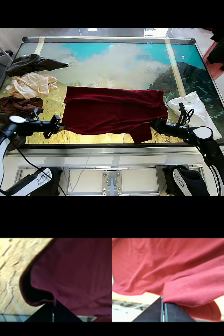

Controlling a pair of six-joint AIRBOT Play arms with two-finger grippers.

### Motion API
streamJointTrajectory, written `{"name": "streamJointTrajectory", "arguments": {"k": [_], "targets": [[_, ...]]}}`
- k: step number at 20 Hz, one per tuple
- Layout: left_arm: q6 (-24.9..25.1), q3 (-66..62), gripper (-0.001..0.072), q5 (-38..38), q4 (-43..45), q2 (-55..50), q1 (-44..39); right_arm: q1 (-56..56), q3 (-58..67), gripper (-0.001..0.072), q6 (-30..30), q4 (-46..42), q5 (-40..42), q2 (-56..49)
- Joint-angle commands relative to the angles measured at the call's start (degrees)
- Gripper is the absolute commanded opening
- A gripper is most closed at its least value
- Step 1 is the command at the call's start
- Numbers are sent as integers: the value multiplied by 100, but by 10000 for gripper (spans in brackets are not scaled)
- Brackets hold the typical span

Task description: Fold the shirts.

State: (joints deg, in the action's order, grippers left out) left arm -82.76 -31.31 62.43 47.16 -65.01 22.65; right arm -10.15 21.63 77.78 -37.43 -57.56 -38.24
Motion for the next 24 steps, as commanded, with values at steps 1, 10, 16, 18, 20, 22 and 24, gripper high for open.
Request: {"name": "streamJointTrajectory", "arguments": {"k": [1,10,16,18,20,22,24], "targets": [[330,-562,6,728,-271,131,-15,-330,487,31,389,-509,-800,201],[866,-2044,4,-772,-1419,278,-619,-767,1484,29,352,-570,-638,-136],[-31,-2999,4,-1779,229,-793,-1381,-772,2382,29,-190,-546,437,-1845],[-42,-3348,4,-1755,236,-1259,-1408,-767,2861,29,-269,-501,645,-2553],[-37,-3595,4,-1716,238,-1679,-1491,-756,3303,29,-291,-413,732,-3222],[-17,-3689,4,-1740,254,-2004,-1611,-654,3665,29,-315,-372,920,-3768],[-13,-3698,4,-1934,407,-2299,-1777,-505,3941,29,-400,-372,1165,-4223]]}}
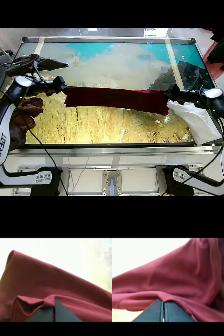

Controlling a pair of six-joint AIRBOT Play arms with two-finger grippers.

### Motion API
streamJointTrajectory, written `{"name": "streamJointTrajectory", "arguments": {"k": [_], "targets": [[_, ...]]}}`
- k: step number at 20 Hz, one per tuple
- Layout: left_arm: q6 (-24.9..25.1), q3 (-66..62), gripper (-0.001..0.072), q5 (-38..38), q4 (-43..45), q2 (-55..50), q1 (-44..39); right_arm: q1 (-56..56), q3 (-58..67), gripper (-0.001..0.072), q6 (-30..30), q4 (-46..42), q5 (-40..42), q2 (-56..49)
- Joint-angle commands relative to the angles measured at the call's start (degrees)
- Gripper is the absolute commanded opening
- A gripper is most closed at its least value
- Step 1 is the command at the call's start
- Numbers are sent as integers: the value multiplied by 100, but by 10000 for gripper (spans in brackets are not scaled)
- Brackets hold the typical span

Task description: Fold the shirts.

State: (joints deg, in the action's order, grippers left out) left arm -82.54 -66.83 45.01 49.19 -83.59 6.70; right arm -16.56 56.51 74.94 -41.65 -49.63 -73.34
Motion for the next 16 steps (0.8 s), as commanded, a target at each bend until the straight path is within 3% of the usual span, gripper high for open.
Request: {"name": "streamJointTrajectory", "arguments": {"k": [1,8,14,15,16], "targets": [[-46,-146,4,-302,326,-560,-260,227,553,29,-133,44,490,-922],[-44,-146,4,-404,356,-1158,-391,540,706,29,-79,-278,610,-1952],[-20,-160,7,-678,-4,-1163,-391,540,710,31,76,-610,597,-2124],[-17,-170,27,-715,-186,-1161,-389,540,739,32,72,-599,520,-2122],[13,-177,124,-774,-413,-1145,-389,538,828,32,66,-586,356,-2118]]}}
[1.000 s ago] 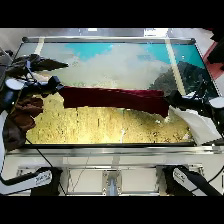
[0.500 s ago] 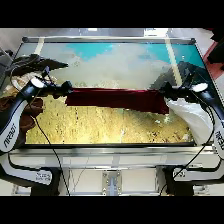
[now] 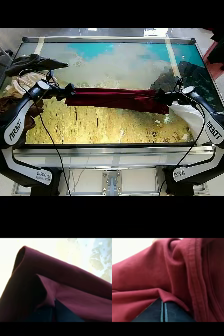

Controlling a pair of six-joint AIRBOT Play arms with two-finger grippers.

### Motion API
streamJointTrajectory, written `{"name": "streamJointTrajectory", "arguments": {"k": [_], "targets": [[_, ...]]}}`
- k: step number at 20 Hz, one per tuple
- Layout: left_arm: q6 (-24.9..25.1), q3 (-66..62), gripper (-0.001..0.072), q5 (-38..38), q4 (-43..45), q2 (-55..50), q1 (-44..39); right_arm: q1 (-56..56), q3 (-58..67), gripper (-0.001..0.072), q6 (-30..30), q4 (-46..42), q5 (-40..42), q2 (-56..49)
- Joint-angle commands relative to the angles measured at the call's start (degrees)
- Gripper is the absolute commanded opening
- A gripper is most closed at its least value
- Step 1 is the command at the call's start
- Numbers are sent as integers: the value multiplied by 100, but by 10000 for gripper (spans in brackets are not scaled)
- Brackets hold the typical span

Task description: Fold the shirts.

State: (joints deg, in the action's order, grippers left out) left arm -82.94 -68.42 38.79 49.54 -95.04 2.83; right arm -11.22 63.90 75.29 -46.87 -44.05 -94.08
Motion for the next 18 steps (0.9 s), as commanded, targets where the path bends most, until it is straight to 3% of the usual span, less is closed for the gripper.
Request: {"name": "streamJointTrajectory", "arguments": {"k": [1,2,5,7,8,11,12,14,16,18], "targets": [[155,-63,284,-160,-695,9,-2,2,219,38,-7,-52,-391,-20],[275,-153,367,-127,-901,13,2,-4,407,63,-142,-50,-640,39],[533,-643,372,195,-1327,35,2,-59,1075,362,-332,-66,-1340,378],[785,-1062,372,525,-1716,37,2,-216,1462,394,-330,-426,-1624,640],[953,-1222,372,656,-1978,37,2,-321,1545,459,-256,-608,-1648,721],[1606,-1521,373,774,-2968,37,-7,-730,1572,496,-101,-728,-1862,610],[1878,-1554,390,763,-3331,37,-7,-852,1572,541,-118,-732,-1996,494],[2387,-1556,486,780,-3908,35,-7,-1051,1574,548,-236,-721,-2186,197],[2697,-1556,486,881,-4214,35,-7,-1196,1574,620,-398,-564,-2157,-118],[2876,-1556,486,1023,-4406,35,-9,-1316,1578,639,-691,-393,-2122,-415]]}}
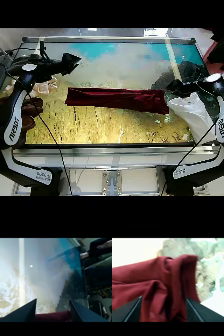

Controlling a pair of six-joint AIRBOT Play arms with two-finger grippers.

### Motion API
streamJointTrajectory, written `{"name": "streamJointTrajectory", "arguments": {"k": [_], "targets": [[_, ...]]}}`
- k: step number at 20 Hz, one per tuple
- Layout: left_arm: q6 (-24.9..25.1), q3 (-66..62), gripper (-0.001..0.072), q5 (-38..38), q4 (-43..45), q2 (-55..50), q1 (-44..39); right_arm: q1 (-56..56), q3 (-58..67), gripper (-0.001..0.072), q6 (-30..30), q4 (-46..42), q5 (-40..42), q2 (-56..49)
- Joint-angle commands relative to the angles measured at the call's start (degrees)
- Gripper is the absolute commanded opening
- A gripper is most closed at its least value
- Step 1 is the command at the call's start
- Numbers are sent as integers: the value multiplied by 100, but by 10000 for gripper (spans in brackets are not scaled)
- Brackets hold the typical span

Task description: Fold the shirts.

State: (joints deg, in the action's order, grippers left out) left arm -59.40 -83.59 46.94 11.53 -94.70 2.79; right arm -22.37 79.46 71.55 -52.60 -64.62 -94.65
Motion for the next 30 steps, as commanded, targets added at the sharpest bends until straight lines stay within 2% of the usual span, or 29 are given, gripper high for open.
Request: {"name": "streamJointTrajectory", "arguments": {"k": [1,5,10,24,25,26,27,28,29,30], "targets": [[549,-39,486,254,-662,0,-15,-269,22,682,-424,282,-68,-509],[699,-39,484,223,-723,0,-210,-358,24,682,-946,782,-63,-944],[844,-39,484,-153,-726,0,-619,-350,24,681,-1185,1106,-31,-1263],[841,-37,480,-251,-603,-7,-752,144,24,670,-1311,1318,-671,-1497],[839,-37,470,-249,-518,-7,-754,212,24,628,-1307,1329,-675,-1497],[817,-37,379,-249,-398,-7,-769,278,24,538,-1305,1353,-669,-1497],[820,-37,243,-249,-227,-9,-796,332,24,403,-1305,1412,-667,-1497],[820,-35,174,-251,-90,-13,-852,367,24,190,-1305,1467,-669,-1491],[817,-31,72,-251,59,-31,-933,400,24,44,-1311,1565,-688,-1475],[809,-31,6,-258,219,-59,-1040,413,24,33,-1309,1690,-713,-1447]]}}
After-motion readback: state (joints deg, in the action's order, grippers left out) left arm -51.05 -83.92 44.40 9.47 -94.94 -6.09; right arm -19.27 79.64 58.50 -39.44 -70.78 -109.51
